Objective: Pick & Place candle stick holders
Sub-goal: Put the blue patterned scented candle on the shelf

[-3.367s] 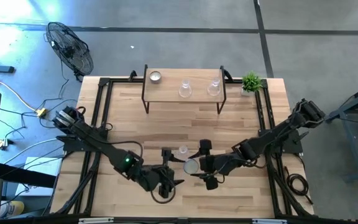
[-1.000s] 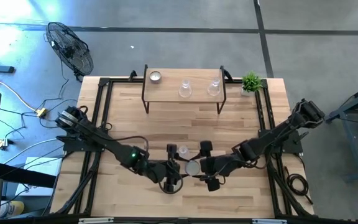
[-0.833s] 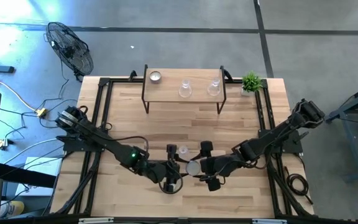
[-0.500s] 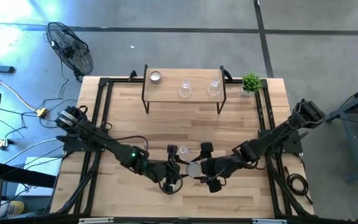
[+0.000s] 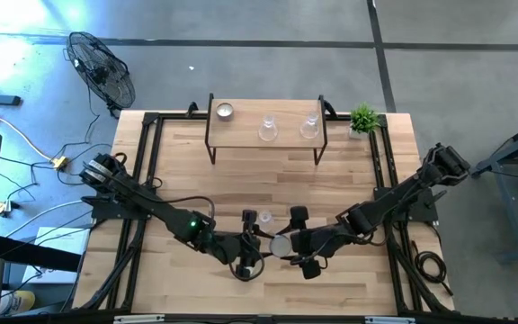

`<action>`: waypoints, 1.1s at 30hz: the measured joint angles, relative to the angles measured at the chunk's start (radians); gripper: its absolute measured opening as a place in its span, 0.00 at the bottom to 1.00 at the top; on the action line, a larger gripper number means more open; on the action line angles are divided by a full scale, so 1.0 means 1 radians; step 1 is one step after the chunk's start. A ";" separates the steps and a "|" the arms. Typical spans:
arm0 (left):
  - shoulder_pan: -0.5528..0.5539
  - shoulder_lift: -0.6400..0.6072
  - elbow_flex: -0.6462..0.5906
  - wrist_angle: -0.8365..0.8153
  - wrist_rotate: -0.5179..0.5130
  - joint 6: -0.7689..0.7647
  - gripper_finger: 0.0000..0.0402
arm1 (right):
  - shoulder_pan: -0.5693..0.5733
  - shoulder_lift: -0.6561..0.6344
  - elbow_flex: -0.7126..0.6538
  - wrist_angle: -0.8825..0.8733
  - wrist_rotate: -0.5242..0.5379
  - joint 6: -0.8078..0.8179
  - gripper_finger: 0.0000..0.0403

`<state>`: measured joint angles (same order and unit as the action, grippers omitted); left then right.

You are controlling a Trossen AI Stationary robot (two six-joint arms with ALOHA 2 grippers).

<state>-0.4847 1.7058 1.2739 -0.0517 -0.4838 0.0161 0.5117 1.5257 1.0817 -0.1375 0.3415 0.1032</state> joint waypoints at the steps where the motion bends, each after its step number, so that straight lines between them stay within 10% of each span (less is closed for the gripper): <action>1: 0.000 0.000 0.000 0.000 0.000 -0.003 0.49 | 0.000 0.000 0.000 0.000 0.000 0.000 0.70; 33: 0.003 -0.091 -0.001 -0.082 0.065 -0.397 0.49 | -0.002 -0.003 0.007 0.051 0.033 -0.022 0.70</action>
<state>-0.4816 1.6146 1.2728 -0.1337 -0.4191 -0.3809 0.5098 1.5223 1.0889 -0.0861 0.3741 0.0813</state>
